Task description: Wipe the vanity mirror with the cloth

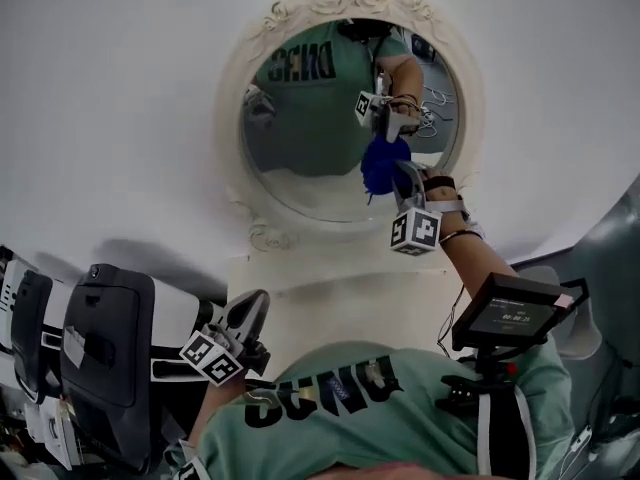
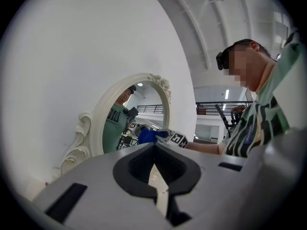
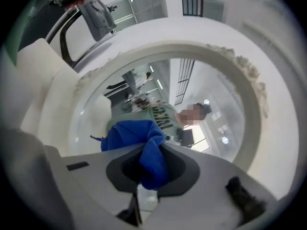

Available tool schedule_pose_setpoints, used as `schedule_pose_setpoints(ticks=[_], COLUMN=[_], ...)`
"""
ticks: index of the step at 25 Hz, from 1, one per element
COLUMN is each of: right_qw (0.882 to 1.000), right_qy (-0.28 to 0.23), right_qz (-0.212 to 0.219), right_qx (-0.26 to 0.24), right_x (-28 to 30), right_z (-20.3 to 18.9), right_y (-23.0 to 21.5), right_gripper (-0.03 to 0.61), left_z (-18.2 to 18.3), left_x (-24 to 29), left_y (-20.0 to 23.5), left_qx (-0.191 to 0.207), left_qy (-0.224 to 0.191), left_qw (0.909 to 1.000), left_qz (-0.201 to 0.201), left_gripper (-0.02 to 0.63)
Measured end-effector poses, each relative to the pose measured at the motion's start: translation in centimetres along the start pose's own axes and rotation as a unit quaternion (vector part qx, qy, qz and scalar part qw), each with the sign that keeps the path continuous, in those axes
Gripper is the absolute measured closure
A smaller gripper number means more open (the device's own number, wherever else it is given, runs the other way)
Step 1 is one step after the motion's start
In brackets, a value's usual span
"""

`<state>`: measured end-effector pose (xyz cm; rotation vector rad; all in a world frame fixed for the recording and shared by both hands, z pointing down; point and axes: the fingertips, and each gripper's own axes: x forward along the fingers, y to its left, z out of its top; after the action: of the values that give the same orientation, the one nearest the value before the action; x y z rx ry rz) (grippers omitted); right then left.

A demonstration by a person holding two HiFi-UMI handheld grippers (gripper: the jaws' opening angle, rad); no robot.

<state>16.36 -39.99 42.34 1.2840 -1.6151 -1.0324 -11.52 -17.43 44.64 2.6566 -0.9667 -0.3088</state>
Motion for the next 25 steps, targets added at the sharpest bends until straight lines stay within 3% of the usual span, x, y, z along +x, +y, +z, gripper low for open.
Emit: schedule_pose_setpoints(ticks=[4, 9, 13, 18, 25], right_qw=[0.989, 0.965, 0.96, 0.957, 0.969], right_qy=[-0.028, -0.006, 0.026, 0.043, 0.04], right_qz=[-0.143, -0.254, -0.264, -0.274, -0.238], right_qx=[-0.02, -0.061, -0.091, -0.091, -0.045], right_x=[-3.4, -5.4, -4.3, -3.3, -3.4], right_z=[4.2, 6.1, 6.2, 5.7, 4.8], right_y=[-15.6, -25.8, -26.8, -26.6, -25.4], right_gripper=[0.531, 0.531, 0.529, 0.529, 0.531], left_z=[2.9, 4.1, 4.4, 4.2, 3.5], left_x=[-0.4, -1.9, -2.6, -2.7, -1.9], left_y=[-1.7, -1.5, -1.2, -0.8, -1.1], left_qx=[0.027, 0.039, 0.038, 0.03, 0.023], left_qy=[-0.035, -0.053, -0.063, -0.06, -0.046], left_qw=[0.9989, 0.9978, 0.9973, 0.9977, 0.9987], left_qz=[-0.015, -0.009, -0.004, 0.0, -0.008], left_gripper=[0.604, 0.604, 0.604, 0.604, 0.604])
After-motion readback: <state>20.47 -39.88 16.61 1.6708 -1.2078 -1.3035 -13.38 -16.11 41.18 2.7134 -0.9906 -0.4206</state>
